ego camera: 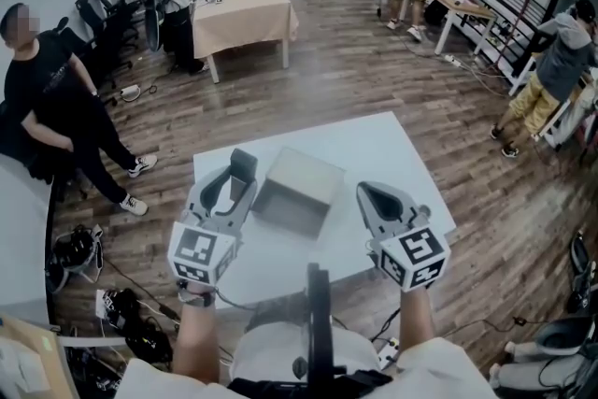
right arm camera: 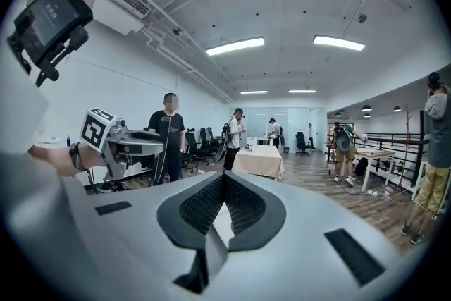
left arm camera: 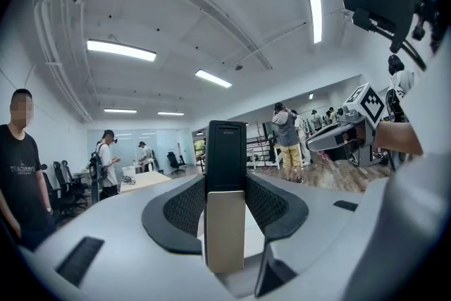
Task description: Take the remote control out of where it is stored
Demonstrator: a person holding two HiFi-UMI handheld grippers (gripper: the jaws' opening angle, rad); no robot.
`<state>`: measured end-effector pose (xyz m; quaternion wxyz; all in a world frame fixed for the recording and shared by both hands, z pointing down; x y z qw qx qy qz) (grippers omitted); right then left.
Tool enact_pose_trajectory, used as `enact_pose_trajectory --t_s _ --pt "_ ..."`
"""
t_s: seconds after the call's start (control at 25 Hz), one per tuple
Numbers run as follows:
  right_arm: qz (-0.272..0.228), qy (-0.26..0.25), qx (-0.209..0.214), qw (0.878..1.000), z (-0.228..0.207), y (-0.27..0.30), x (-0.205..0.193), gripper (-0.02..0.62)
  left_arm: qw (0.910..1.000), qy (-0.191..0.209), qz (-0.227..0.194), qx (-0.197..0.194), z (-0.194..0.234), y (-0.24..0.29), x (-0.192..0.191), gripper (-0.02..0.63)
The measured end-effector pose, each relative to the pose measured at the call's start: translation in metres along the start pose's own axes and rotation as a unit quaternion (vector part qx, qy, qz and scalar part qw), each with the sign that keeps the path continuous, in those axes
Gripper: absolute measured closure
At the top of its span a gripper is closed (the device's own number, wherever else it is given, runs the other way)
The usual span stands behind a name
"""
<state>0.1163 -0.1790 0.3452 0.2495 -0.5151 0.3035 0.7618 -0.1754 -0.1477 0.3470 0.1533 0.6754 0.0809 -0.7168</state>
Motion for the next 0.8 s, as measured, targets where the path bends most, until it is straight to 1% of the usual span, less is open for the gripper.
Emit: enact_pose_trajectory --t_s 0.44,0.8 --pt "-0.004 0.0 0.001 1.0 0.004 0.004 0.005 0.597 0.9999 0.007 -0.005 -0.006 0.001 -0.002 0.007 0.423" --pt "0.001 0.002 0.004 1.0 -0.003 0.009 0.002 0.597 0.9999 0.008 -0.001 -0.012 0.001 0.008 0.007 0.423"
Point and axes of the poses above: the fingertips, and each gripper's own axes: y forward along the fingers, z to its left, x out of its top, the point moved 8 cm from there along -y, backward along the fingers, and after that the axes turned 15 degrees about -y, right-handed, at the moved point
